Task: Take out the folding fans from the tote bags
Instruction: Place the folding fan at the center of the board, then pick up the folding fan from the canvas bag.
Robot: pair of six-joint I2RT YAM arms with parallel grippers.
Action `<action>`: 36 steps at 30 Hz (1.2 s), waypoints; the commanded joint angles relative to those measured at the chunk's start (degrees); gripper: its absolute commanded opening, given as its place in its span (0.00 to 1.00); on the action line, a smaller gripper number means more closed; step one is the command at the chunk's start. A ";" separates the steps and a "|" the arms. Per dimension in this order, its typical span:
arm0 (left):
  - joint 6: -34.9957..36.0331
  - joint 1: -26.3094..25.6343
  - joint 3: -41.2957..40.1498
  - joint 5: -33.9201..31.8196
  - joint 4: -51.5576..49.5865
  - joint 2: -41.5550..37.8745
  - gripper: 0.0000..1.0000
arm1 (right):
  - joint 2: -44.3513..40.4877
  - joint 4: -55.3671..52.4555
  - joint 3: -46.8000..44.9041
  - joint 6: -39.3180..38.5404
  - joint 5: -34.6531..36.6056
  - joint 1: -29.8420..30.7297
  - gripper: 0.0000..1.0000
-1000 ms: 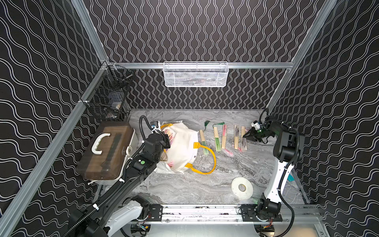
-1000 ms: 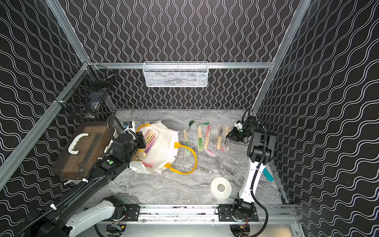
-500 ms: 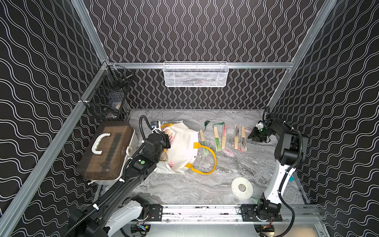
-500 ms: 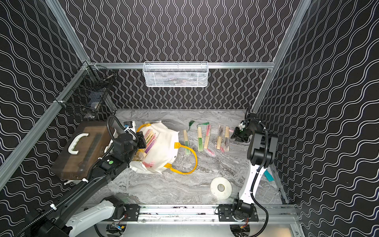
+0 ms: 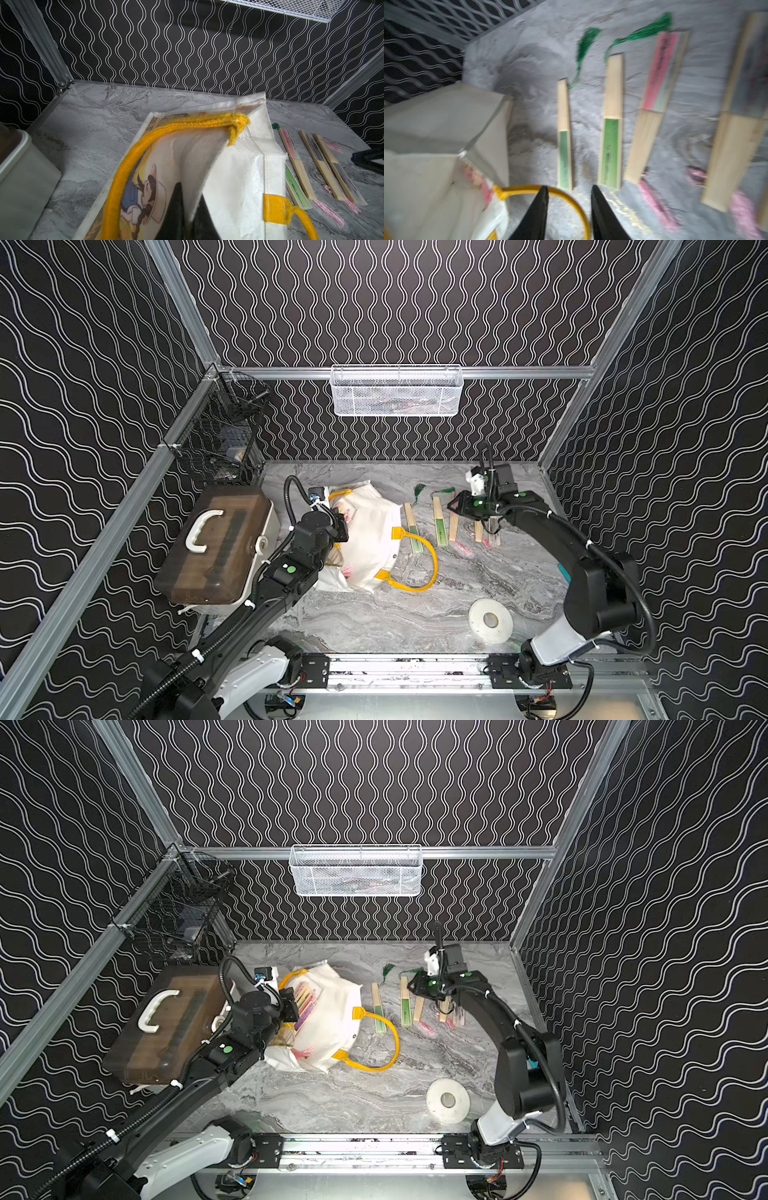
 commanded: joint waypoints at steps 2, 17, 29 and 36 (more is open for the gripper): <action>-0.66 -0.08 -1.31 0.68 4.25 -1.13 0.00 | -2.53 13.52 -2.94 7.78 -1.37 7.99 0.35; -1.04 -0.04 -7.18 2.94 9.15 -4.92 0.00 | 6.71 27.68 -5.58 8.77 4.11 27.79 0.31; -1.58 -0.06 -8.46 4.26 12.18 -4.20 0.00 | 23.56 49.34 -2.27 9.35 13.82 38.07 0.38; -1.53 -0.05 -8.56 3.92 11.69 -4.66 0.00 | 35.09 51.05 6.07 15.26 14.87 38.03 0.44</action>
